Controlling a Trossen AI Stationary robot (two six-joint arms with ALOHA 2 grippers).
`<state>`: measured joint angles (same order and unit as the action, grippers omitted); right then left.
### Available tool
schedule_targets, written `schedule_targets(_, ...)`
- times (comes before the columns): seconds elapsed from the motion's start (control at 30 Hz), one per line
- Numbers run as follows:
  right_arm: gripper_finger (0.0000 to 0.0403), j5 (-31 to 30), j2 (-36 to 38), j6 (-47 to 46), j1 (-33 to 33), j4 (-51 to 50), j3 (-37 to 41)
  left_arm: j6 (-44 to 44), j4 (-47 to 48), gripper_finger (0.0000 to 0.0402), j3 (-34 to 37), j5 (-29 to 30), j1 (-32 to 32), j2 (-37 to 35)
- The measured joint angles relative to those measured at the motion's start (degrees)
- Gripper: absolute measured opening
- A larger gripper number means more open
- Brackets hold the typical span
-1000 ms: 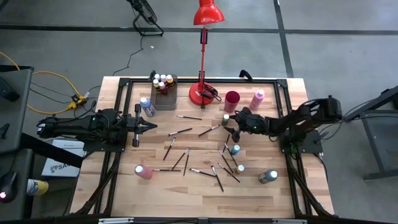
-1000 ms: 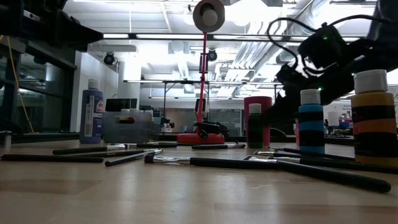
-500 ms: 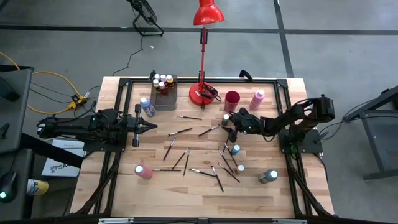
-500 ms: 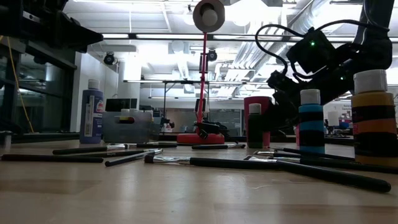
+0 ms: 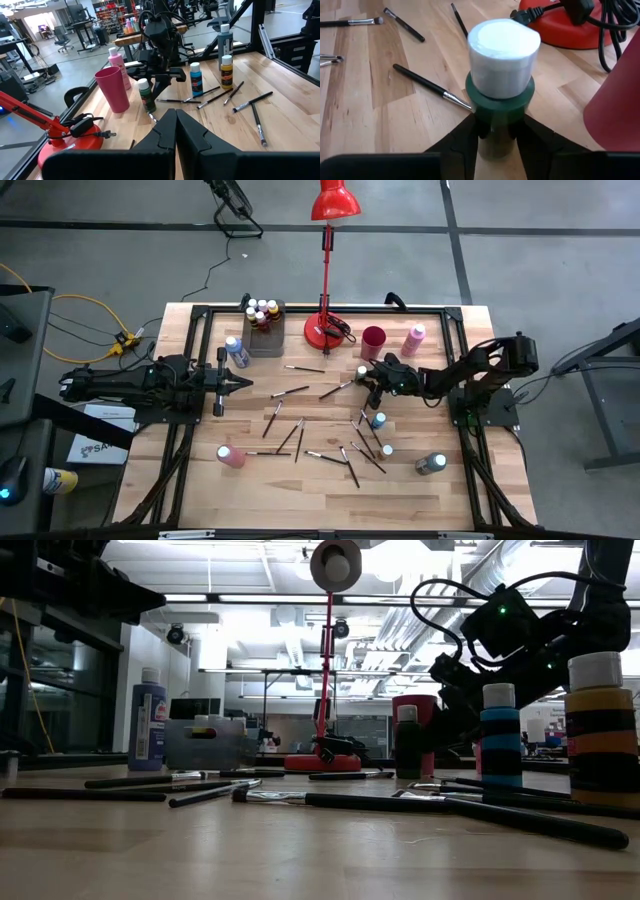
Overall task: Pick & Place Paint Supplies
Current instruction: Put the small green black paint bottle into the bin
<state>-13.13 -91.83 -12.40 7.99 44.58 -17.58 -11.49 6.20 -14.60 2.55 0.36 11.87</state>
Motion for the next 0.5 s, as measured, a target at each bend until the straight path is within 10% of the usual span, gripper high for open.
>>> schedule_targets(0.5,0.0099,0.21,1.76,-1.03,-1.03,-0.67,-0.02,11.33,-4.09,0.0,-0.05,6.74,0.02,0.52)
